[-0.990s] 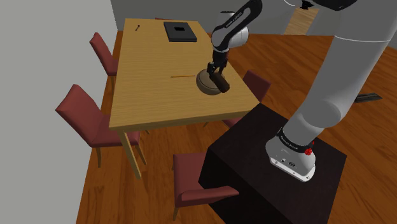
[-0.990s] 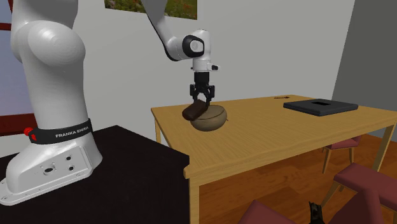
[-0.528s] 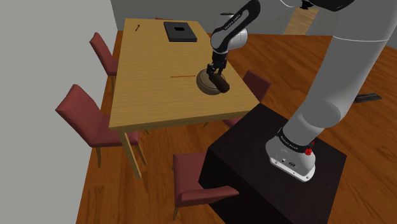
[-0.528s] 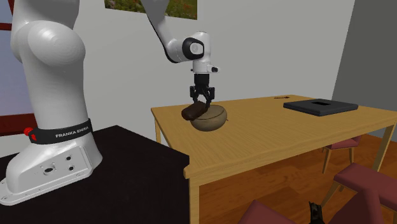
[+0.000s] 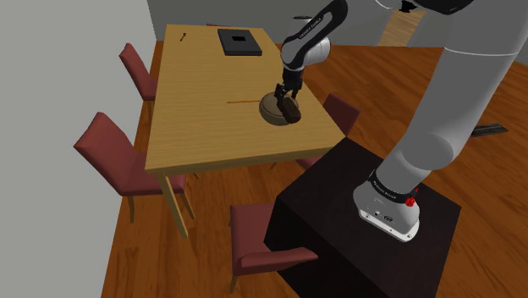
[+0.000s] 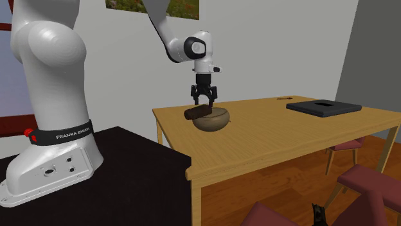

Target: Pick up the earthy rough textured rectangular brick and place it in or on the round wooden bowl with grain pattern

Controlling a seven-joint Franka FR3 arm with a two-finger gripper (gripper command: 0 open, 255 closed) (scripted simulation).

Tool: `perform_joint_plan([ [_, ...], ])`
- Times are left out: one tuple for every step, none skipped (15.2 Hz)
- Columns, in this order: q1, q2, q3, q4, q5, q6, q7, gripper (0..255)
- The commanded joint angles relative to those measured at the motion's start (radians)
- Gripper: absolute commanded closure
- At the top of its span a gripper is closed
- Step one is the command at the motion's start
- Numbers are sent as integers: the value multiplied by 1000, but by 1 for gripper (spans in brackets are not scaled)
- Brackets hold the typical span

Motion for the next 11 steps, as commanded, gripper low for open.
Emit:
perform_joint_plan([
  [3,-37,-4,12,-11,-48,7,0],
  [5,-61,-6,20,-18,-79,12,0],
  [7,-79,-7,26,-23,-104,16,0],
  [6,-79,-7,26,-23,-104,16,0],
  [6,-79,-7,26,-23,-104,16,0],
  [6,-79,-7,26,-23,-104,16,0],
  [6,-79,-7,26,-23,-104,16,0],
  [6,-79,-7,26,-23,-104,16,0],
  [6,-79,-7,26,-23,-104,16,0],
  [6,-79,-7,26,-23,-104,16,0],
  [6,-79,-7,26,-23,-104,16,0],
])
